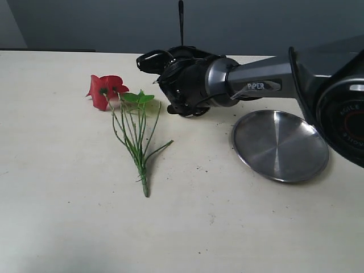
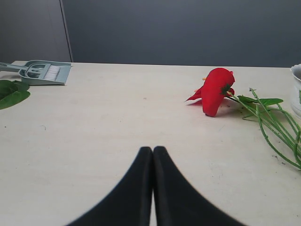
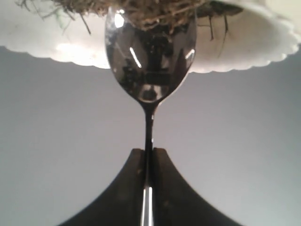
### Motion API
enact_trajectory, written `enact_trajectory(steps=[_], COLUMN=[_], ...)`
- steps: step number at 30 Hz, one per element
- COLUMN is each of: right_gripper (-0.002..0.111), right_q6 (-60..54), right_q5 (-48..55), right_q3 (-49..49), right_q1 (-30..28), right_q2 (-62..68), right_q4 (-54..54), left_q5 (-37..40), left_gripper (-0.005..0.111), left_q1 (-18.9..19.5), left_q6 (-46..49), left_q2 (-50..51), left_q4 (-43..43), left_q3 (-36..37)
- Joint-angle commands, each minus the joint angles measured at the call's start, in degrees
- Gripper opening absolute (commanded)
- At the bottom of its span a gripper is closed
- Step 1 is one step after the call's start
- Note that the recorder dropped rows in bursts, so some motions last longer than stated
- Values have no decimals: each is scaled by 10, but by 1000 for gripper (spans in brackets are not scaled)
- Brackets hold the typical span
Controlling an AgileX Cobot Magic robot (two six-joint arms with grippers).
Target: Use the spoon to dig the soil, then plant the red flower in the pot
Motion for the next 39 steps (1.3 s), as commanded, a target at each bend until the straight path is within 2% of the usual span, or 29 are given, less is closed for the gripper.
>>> enact_trajectory(steps=[1,14,21,27,39], right_gripper=[-1,-1,-1,-1,-1], right_q6=[2,-19,-83,-86,-108], right_q5=[22,-19,-45,-94,-110], right_q3=[1,-40,-49,-49,-60], right_q1=[2,-24,-55,-56,-72], right_q2=[-9,-11,-9,-9,2], right_q4=[-3,-3,-3,-3,-3], left_q5=[-3,-3,-3,-3,-3], left_gripper=[0,0,0,0,0], left_q1=[-1,-1,-1,-1,-1], left_q6=[0,0,0,0,0], left_q2=[-3,-3,-3,-3,-3], left_q4=[2,2,2,2,2], left_q3=[3,3,3,3,3])
